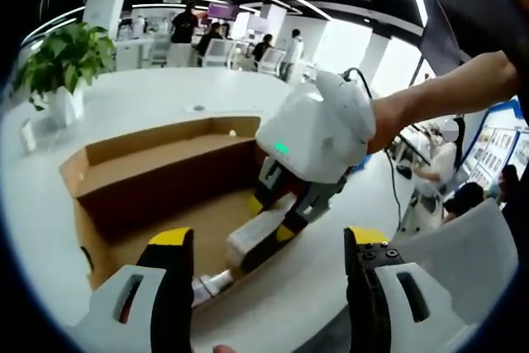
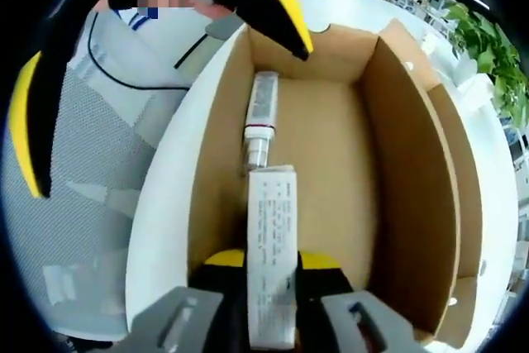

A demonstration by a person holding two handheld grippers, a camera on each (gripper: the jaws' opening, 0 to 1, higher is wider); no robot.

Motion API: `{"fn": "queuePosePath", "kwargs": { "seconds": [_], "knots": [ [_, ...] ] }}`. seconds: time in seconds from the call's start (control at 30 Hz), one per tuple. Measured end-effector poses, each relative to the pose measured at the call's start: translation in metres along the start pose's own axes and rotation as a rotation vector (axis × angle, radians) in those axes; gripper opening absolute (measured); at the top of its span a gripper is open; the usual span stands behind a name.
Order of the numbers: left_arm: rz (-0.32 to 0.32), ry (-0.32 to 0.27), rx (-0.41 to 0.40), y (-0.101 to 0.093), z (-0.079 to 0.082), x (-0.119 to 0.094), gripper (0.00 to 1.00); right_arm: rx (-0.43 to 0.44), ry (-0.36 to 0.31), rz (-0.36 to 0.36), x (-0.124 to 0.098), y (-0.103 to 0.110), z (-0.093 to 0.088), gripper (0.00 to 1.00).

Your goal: Operate the shoe box by opening the lid, removing the specified soft item, and placing it in the target area until the item is outside and the box remains undamaged.

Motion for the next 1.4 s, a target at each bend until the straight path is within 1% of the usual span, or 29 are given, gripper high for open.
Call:
{"fn": "queuePosePath", "kwargs": {
  "seconds": [0.03, 0.13, 0.2, 0.43, 0.57, 0.7, 0.77, 0.83, 0.97, 1.17, 1.4],
  "knots": [
    [0.001, -0.001, -0.002, 0.0, 0.0, 0.0, 0.76, 0.006, -0.006, -0.008, -0.001, -0.001, 0.001, 0.17],
    [0.004, -0.007, -0.006, 0.001, 0.0, -0.001, 0.76, 0.058, -0.05, -0.043, -0.008, -0.005, 0.005, 0.17],
    [0.004, -0.006, -0.005, 0.0, 0.0, -0.001, 0.76, 0.085, -0.064, -0.052, -0.012, -0.008, 0.006, 0.17],
    [0.002, -0.007, -0.001, 0.0, 0.001, -0.001, 0.76, 0.093, -0.076, -0.08, -0.029, -0.009, 0.009, 0.17],
    [0.002, -0.006, -0.002, 0.0, 0.0, -0.001, 0.76, 0.112, -0.102, -0.095, -0.036, -0.006, 0.013, 0.17],
    [-0.004, -0.004, 0.002, -0.002, 0.0, -0.001, 0.76, 0.105, -0.111, -0.114, -0.044, -0.004, 0.019, 0.17],
    [-0.006, -0.005, 0.005, -0.003, 0.0, -0.001, 0.76, 0.106, -0.135, -0.131, -0.049, -0.003, 0.026, 0.17],
    [-0.008, -0.007, 0.009, -0.004, 0.001, -0.001, 0.77, 0.092, -0.144, -0.138, -0.052, -0.002, 0.032, 0.17],
    [-0.01, -0.015, 0.01, -0.004, 0.002, -0.001, 0.77, 0.063, -0.139, -0.157, -0.062, -0.002, 0.039, 0.17],
    [-0.007, -0.031, 0.002, -0.003, 0.005, -0.001, 0.76, 0.056, -0.134, -0.179, -0.075, -0.001, 0.037, 0.17],
    [-0.015, -0.035, 0.001, -0.006, 0.006, 0.0, 0.76, 0.047, -0.131, -0.205, -0.095, 0.009, 0.029, 0.17]
  ]
}}
Point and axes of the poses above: the point that each gripper's makers call its tool centre point, and the gripper's own axes: x roughly forward along the fingers, y roughly to its left, z roughly out of its top, the point moved 9 cm from there along -x, roughly backward along the fingers, and after that the axes turned 14 degrees about -y, right-handed, at the moved point
